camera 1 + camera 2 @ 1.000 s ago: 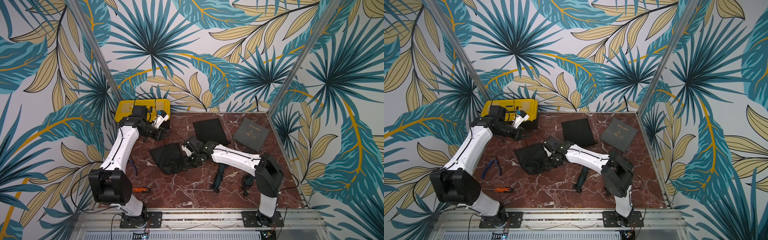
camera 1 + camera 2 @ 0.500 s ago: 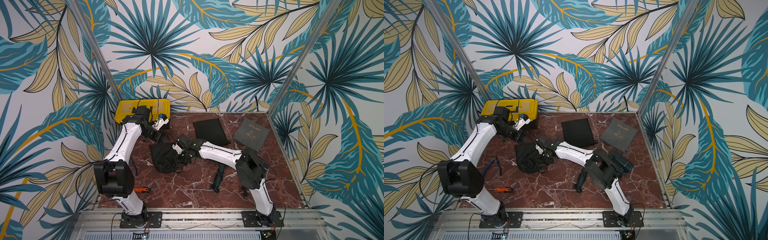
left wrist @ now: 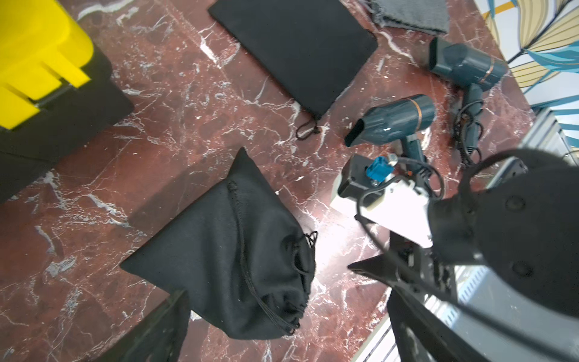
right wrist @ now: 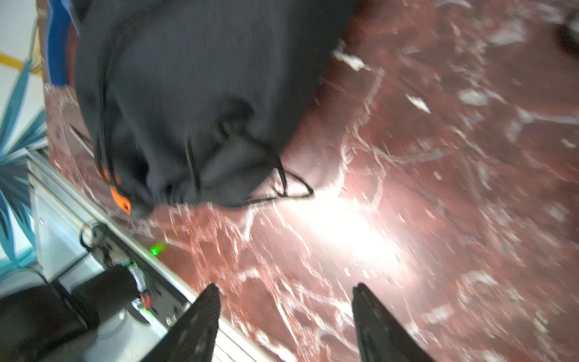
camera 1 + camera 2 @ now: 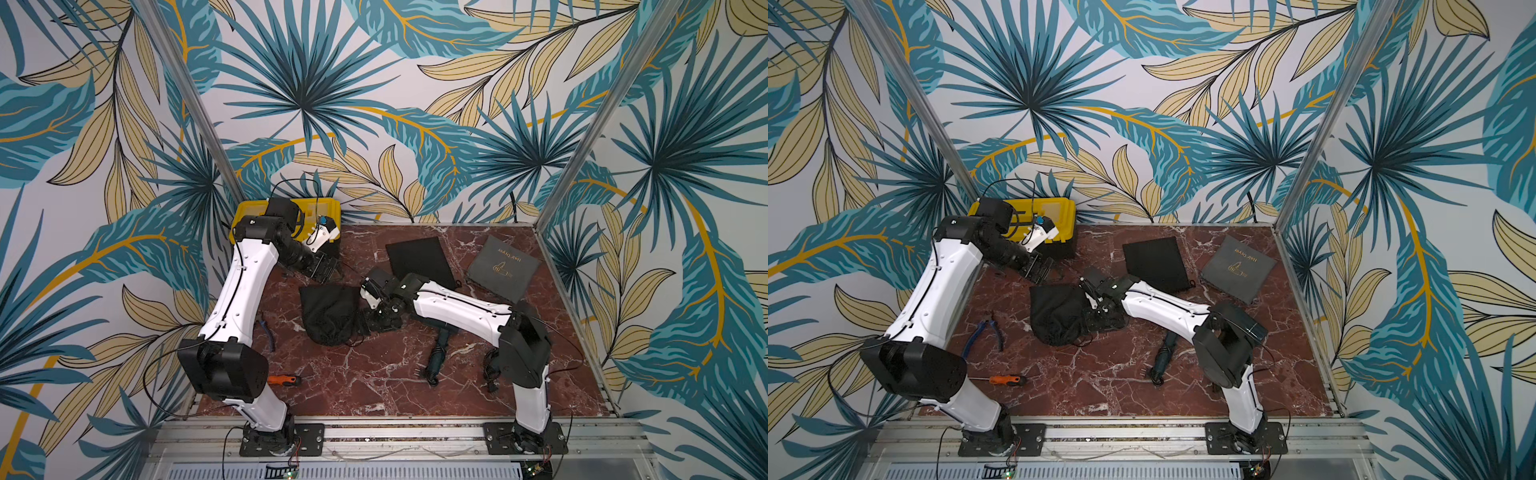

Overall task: Pack away hair dryers
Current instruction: Place the drawstrings on both sides at the center of the board, then pick up the hair dryer from the center of the board.

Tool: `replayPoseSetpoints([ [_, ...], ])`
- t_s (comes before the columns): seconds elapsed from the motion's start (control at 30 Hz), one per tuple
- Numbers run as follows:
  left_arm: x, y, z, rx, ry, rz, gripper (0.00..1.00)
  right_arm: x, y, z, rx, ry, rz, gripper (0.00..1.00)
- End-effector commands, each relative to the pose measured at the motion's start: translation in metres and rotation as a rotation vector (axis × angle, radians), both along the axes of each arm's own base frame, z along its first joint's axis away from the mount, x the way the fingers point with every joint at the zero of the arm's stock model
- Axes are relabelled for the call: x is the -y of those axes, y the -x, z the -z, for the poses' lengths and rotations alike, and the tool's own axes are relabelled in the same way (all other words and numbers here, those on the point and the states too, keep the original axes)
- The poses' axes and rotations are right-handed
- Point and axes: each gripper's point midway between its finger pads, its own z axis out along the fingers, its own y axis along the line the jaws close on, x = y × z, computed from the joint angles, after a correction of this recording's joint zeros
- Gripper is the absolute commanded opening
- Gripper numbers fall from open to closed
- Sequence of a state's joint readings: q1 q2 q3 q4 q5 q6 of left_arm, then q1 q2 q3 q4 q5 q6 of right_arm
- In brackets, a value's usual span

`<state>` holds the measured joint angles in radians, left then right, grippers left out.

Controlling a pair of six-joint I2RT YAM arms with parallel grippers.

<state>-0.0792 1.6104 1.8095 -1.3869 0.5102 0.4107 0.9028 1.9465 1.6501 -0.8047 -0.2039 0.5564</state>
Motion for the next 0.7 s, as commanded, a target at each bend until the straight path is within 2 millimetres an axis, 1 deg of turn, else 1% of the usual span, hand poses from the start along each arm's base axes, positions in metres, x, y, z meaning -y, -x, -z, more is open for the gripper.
replayPoseSetpoints([
  [0.0, 0.009, 0.019, -0.031, 0.045, 0.035, 0.018, 0.99, 0.019, 0.011, -0.009, -0.007, 0.048, -0.018, 0.7],
  [0.07, 0.014, 0.023, -0.035, 0.044, 0.058, 0.021, 0.99, 0.032, 0.011, -0.011, 0.002, 0.11, -0.003, 0.7],
  [0.13, 0.018, 0.025, -0.038, 0.043, 0.071, 0.024, 0.99, 0.058, 0.01, -0.012, 0.019, 0.218, 0.059, 0.7],
  [0.23, 0.03, 0.029, -0.042, 0.04, 0.094, 0.053, 0.99, 0.107, 0.018, -0.014, 0.047, 0.349, 0.179, 0.69],
  [0.3, 0.045, 0.033, -0.047, 0.032, 0.136, 0.09, 1.0, 0.139, 0.027, -0.015, 0.076, 0.385, 0.293, 0.69],
  [0.37, 0.057, 0.031, -0.052, 0.001, 0.203, 0.103, 0.99, 0.161, 0.037, -0.009, 0.081, 0.344, 0.398, 0.69],
  [0.47, 0.07, 0.025, -0.058, -0.042, 0.286, 0.118, 1.0, 0.177, 0.044, 0.003, 0.108, 0.234, 0.519, 0.69],
  [0.57, 0.077, 0.016, -0.06, -0.03, 0.282, 0.13, 0.99, 0.196, 0.046, 0.013, 0.13, 0.203, 0.614, 0.69],
  [0.67, 0.079, -0.001, -0.054, 0.045, 0.208, 0.09, 1.0, 0.196, 0.044, 0.029, 0.1, 0.151, 0.65, 0.69],
])
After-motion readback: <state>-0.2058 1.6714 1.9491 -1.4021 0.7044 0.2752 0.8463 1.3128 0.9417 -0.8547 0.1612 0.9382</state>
